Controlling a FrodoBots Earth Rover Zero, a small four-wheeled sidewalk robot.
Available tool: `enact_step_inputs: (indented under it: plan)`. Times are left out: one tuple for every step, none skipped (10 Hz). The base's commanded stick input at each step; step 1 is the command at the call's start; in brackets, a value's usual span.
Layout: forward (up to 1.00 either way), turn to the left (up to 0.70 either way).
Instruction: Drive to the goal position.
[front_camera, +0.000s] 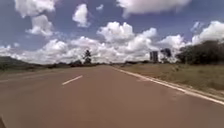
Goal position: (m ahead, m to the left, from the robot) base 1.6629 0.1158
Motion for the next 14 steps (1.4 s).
enact_step_inputs:
  plan:
    - [1.00, 0.00]
    - [1.00, 0.00]
    - [1.00, 0.00]
    - [1.00, 0.00]
    - [1.00, 0.00]
    - [1.00, 0.00]
    - [1.00, 0.00]
    - [1.00, 0.00]
    - [1.00, 0.00]
    - [1.00, 0.00]
    - [1.00, 0.00]
    - [1.00, 0.00]
    - [1.00, 0.00]
    - [1.00, 0.00]
